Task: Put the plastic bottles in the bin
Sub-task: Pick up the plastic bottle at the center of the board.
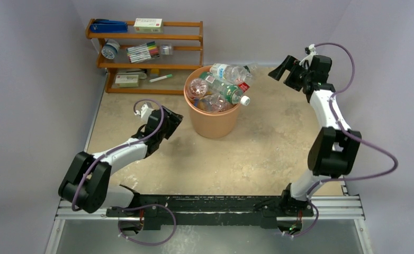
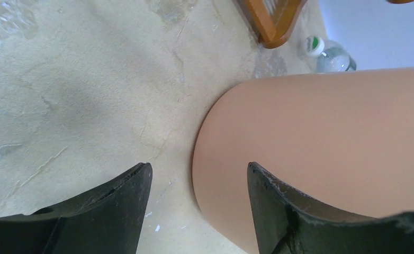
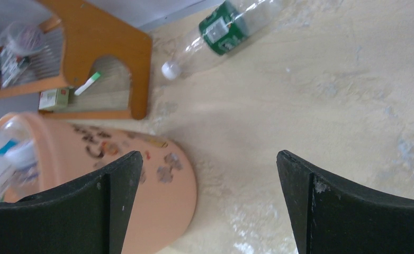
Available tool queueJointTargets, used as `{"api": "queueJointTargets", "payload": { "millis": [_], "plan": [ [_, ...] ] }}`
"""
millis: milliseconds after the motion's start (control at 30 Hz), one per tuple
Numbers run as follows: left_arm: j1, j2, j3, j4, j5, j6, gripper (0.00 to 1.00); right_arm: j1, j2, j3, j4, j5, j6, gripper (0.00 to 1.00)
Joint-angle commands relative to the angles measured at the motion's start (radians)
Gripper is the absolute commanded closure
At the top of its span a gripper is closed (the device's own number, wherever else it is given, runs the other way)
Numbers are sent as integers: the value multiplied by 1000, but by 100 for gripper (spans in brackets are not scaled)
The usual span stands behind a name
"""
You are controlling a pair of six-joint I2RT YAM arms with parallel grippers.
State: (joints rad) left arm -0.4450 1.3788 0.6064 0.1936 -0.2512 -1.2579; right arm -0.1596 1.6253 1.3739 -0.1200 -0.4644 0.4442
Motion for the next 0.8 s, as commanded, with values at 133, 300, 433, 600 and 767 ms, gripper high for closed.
{"api": "queueJointTargets", "payload": {
  "millis": [133,300,433,600,767],
  "plan": [
    [11,-149,-5,-123,-51,79,34,-11,257,229,198,-67,101,0],
    [9,-165,-7,-141,-43,93,34,10,401,332,252,-116,167,1],
    [11,-166,-3,-146,-41,99,34,61,500,427,231,-72,203,0],
    [14,-167,1,-155,-32,108,34,134,630,569,132,6,240,0],
    [20,-180,-5,-164,-24,121,34,150,672,594,98,94,278,0]
  ]
}}
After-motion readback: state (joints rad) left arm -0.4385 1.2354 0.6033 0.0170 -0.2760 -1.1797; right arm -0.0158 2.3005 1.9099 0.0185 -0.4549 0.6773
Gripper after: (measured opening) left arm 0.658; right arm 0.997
